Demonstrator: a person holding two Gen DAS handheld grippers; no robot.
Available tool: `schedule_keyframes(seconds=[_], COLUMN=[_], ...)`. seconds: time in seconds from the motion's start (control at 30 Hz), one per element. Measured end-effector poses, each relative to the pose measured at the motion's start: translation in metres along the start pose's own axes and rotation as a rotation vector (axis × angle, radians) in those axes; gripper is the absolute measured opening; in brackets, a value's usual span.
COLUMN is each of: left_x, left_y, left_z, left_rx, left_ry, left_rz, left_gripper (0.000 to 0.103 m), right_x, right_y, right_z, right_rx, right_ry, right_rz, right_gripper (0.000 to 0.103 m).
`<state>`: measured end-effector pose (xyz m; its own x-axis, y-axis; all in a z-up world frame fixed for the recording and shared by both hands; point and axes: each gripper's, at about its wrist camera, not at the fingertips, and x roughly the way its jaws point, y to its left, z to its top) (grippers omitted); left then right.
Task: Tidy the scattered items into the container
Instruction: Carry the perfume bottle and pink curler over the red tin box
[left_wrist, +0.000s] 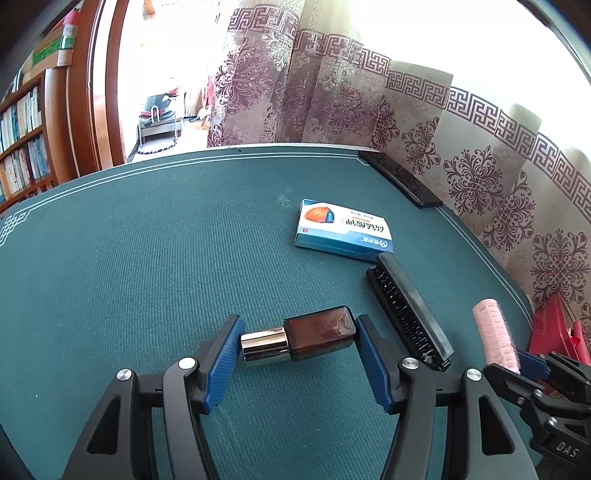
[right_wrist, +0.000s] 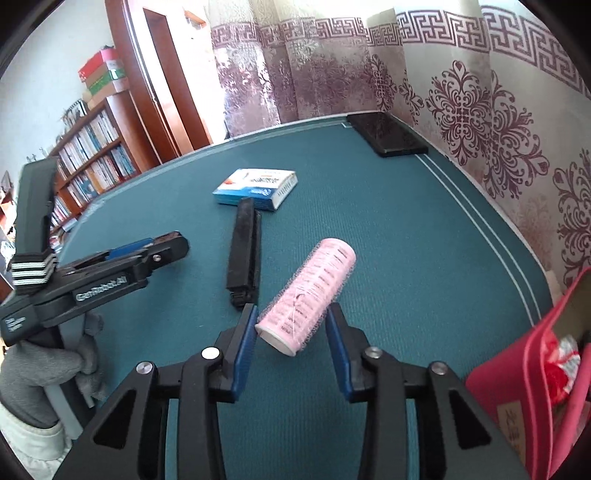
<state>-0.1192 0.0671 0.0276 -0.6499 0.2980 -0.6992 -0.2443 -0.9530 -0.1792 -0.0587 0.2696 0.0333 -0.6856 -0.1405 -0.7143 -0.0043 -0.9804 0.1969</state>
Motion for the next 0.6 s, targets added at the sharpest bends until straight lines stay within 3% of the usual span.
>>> schedule_keyframes(seconds=[0.33,0.6], left_x=[-0.012,-0.017], left_y=[-0.015,-0.042], left_z=[0.002,-0.002], left_rx=[0.019,0.069], left_ry=[-0.023,-0.011], left_rz=[-0.033,-0.065], left_gripper=[0.063,0.063], right_x=[-0.057,-0.119], right_y=[-0.003,-0.037], right_z=[-0.012,-0.035], right_rx=[0.021,0.056], right_ry=[-0.076,-0.142], right_rz=[0.014,-0.096], right_gripper=[0.041,0.041])
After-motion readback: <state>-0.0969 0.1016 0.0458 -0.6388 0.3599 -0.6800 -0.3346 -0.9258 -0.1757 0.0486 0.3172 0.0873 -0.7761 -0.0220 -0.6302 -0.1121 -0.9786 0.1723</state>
